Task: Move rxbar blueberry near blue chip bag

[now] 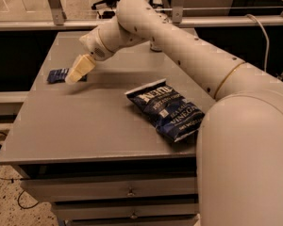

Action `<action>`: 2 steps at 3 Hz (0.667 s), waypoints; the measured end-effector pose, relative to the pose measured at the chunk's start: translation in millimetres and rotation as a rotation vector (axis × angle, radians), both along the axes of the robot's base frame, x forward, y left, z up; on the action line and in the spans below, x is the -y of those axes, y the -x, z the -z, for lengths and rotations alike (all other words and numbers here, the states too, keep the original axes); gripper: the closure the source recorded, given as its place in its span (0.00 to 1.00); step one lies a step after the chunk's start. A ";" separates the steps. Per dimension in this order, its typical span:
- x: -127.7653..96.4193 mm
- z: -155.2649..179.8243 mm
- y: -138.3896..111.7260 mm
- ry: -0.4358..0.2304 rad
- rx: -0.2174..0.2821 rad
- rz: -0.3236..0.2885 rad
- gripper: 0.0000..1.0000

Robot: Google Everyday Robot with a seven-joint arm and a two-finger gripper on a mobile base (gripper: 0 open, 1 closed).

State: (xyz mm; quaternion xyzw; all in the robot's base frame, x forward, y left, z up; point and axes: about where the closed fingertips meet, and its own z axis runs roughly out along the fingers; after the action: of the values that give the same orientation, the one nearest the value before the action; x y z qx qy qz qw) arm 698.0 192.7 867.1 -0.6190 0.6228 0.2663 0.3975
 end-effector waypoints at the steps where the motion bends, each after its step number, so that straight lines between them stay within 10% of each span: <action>1: -5.8 17.1 1.8 0.007 -0.018 0.011 0.01; 2: -6.8 24.2 2.6 -0.003 -0.027 0.023 0.30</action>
Offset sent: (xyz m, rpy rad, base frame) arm -0.0010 0.0032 -0.0270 0.0105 0.0262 -0.0389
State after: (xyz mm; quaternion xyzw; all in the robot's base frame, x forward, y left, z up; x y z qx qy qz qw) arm 695.4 199.6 842.9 -0.6078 0.6347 0.2709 0.3929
